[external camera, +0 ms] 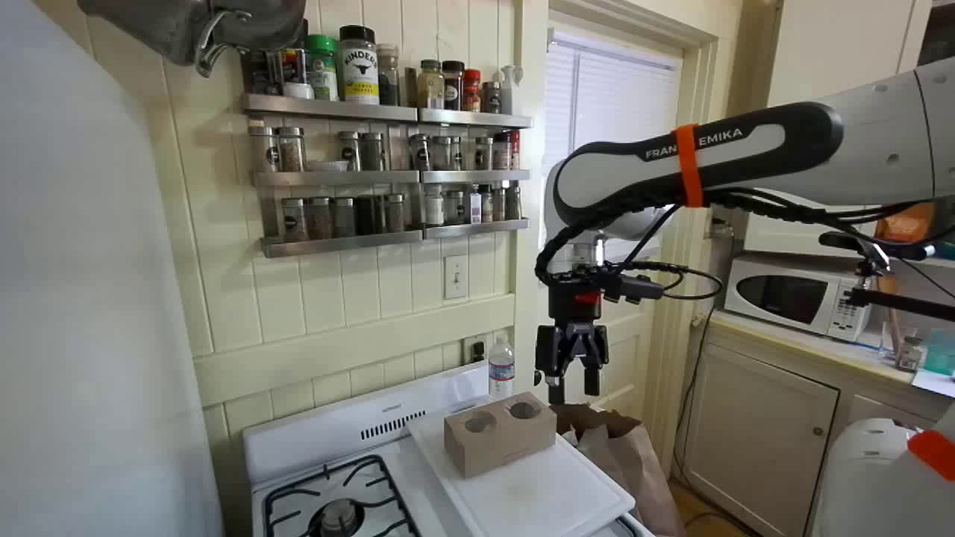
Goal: Pick the water bottle and put it in the cup holder
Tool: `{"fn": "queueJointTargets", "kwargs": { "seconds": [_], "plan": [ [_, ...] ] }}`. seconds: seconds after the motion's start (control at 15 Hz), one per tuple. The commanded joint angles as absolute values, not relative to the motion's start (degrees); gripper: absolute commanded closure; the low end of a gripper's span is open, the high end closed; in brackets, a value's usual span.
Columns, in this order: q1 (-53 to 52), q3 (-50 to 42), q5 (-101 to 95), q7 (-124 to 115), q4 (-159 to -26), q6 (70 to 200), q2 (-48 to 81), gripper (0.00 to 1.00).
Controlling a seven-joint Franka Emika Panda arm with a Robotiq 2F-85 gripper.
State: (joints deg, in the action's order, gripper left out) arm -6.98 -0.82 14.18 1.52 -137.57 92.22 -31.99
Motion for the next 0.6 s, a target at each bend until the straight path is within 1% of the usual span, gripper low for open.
{"fn": "queueJointTargets", "kwargs": {
  "seconds": [0.0, 0.13, 0.33, 0.53],
  "plan": [
    [-5.65, 0.25, 14.62, 2.05, -137.46, 91.97, -31.94, 0.0],
    [-4.98, 0.46, 13.41, 1.61, -137.43, 92.81, -31.47, 0.0],
    [-1.4, 0.61, 9.61, -0.48, -138.3, 104.52, -30.33, 0.0],
    [-0.23, -0.19, 10.09, -0.47, -139.77, 119.91, -27.89, 0.0]
  ]
}}
